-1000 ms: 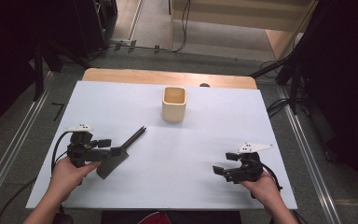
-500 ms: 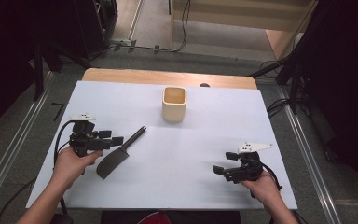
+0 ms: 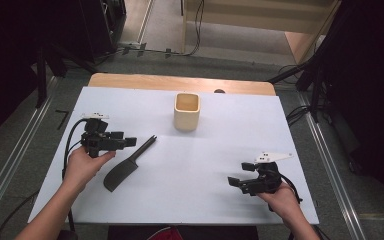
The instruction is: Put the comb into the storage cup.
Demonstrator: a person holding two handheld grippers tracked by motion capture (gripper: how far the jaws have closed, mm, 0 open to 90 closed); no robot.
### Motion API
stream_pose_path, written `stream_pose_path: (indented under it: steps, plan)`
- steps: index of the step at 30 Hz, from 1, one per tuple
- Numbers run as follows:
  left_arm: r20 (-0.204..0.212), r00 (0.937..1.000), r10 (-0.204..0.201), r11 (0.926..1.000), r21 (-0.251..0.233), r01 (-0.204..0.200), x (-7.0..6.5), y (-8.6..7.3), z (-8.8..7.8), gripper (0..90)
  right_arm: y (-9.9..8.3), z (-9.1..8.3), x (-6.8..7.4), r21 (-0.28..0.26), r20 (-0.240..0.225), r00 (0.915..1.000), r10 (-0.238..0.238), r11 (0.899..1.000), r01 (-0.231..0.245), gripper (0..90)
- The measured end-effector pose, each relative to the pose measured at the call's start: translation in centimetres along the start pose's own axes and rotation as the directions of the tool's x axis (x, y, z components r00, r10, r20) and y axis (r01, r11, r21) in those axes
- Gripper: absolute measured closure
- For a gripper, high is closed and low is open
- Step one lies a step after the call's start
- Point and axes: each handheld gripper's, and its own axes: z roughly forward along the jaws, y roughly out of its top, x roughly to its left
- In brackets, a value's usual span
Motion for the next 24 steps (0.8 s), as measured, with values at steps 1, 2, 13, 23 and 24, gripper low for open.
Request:
stream_pose_path:
  steps: [1, 2, 13, 23, 24]
  plan:
    - [-0.001, 1.0, -0.002, 1.0, 0.003, 0.002, 0.0, 0.2, 0.2, 28.9, 0.0, 0.0, 0.0, 0.0, 0.001, 1.0, 0.0, 1.0, 0.0, 12.6]
    - [0.0, 1.0, 0.004, 1.0, 0.006, -0.004, 0.0, 0.3, 0.3, 28.9, 0.0, 0.0, 0.0, 0.001, 0.0, 1.0, 0.0, 1.0, 0.0, 12.6]
    - [0.001, 0.9999, 0.01, 0.9999, -0.014, -0.01, 0.1, 1.9, 1.8, 29.7, 0.0, -0.1, 0.0, -0.001, 0.001, 1.0, -0.001, 1.0, 0.001, 12.6]
    - [-0.013, 0.9998, 0.013, 0.9999, -0.003, -0.013, 0.3, 3.6, 4.0, 36.7, 0.0, -0.1, 0.0, -0.004, 0.002, 1.0, -0.003, 1.0, 0.003, 12.6]
    - [-0.01, 0.9999, 0.006, 1.0, -0.004, -0.006, 0.3, 3.7, 4.2, 36.7, 0.0, -0.1, 0.0, -0.005, 0.002, 1.0, -0.002, 1.0, 0.002, 12.6]
